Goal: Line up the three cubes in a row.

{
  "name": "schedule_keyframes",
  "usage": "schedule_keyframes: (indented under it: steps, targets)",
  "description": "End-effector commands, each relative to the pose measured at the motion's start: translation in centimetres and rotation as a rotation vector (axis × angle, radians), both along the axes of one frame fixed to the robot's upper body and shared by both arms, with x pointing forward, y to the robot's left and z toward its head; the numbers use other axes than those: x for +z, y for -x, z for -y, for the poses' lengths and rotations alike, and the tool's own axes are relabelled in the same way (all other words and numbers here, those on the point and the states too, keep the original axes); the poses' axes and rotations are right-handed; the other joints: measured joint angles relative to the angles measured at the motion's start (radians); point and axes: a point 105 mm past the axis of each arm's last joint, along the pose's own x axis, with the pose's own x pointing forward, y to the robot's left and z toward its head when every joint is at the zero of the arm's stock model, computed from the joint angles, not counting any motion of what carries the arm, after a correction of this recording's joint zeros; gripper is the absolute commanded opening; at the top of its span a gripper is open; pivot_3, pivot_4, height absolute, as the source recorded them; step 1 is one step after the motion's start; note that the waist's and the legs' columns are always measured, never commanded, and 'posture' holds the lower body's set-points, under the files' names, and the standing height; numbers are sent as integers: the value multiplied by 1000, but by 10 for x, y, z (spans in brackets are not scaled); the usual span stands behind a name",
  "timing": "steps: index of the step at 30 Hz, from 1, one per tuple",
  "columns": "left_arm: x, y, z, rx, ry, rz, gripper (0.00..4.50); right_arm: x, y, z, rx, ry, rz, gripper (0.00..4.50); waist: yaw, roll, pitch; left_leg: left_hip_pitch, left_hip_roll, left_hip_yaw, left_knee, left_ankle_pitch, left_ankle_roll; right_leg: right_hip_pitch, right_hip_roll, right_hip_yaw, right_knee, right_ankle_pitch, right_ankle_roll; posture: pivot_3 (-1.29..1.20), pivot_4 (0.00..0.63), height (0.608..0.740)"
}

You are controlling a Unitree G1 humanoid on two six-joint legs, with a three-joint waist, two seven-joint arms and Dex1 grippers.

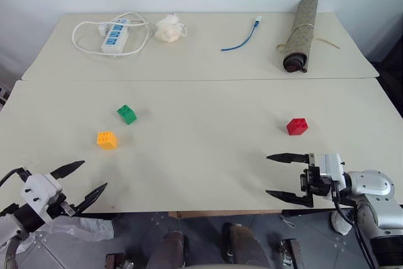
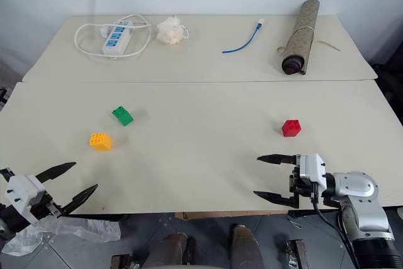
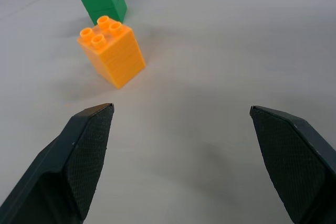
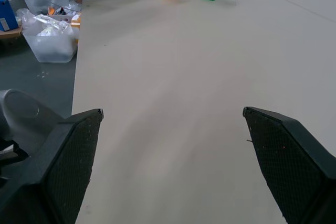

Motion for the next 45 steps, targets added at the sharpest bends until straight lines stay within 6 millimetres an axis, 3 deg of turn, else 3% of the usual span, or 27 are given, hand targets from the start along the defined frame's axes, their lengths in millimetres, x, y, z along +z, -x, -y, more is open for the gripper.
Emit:
schedule_keyframes:
  steps: [1,3,7,10,13,15,17,21,23,28,33,37,45]
  targets:
    - [11,-1,3,8,-15,46,4383,12,-2,-8,12,-18,54,4500,0,0,0,0,0,0,0,0,0,0,0,0,0,0,0,0,150,740]
    - [15,-3,4,13,13,53,4383,17,-5,-10,-6,-45,81,4500,0,0,0,0,0,0,1,0,0,0,0,0,1,0,0,0,150,740]
    - [18,-1,28,-62,89,-60,4383,57,-20,-16,-127,-235,190,4500,-1,1,0,0,0,0,1,0,0,0,0,0,2,0,0,0,150,740]
    - [29,-5,75,-257,78,-25,4383,86,-37,7,-315,-309,267,4500,6,1,1,0,-1,0,2,0,0,0,-1,2,3,0,0,0,150,740]
    - [35,-11,99,-362,72,-6,4383,95,-41,32,-450,-316,297,4500,21,1,0,0,-2,-1,2,0,0,0,-2,1,3,0,0,0,150,740]
    - [42,-22,125,-473,60,27,4383,83,-35,75,-597,-254,274,4500,30,2,0,-1,-2,-2,2,0,0,0,-1,0,3,0,0,0,150,740]
    - [46,-29,137,-522,63,39,4383,66,-25,105,-674,-176,205,4500,39,2,0,-1,-4,-3,2,0,1,0,-2,-1,4,0,0,0,150,740]
    - [47,-42,147,-564,69,56,4383,32,-1,174,-835,-19,45,4500,24,3,0,-1,-5,2,2,-1,4,1,-1,1,6,0,1,0,150,740]
    - [43,-46,149,-574,70,45,4383,23,4,190,-868,17,8,4500,10,3,0,0,-5,5,2,-1,5,0,0,1,5,1,2,0,150,740]
    - [38,-46,154,-601,67,35,4383,20,-13,186,-858,13,31,4500,-28,3,1,5,0,13,2,0,2,0,3,4,5,1,2,0,150,740]
    - [34,-47,151,-569,78,38,4383,22,-45,149,-828,-17,2,4500,-25,3,1,12,2,16,1,2,0,2,4,15,11,1,2,0,150,740]
    - [31,-46,149,-544,98,34,4383,38,-67,118,-878,-113,22,4500,-21,3,0,11,2,16,1,2,0,1,4,16,11,1,2,0,150,740]
    - [28,-47,150,-532,106,38,4383,30,-86,119,-1100,-163,-37,4500,8,3,0,6,-1,14,2,1,1,-2,1,14,9,1,2,0,150,740]
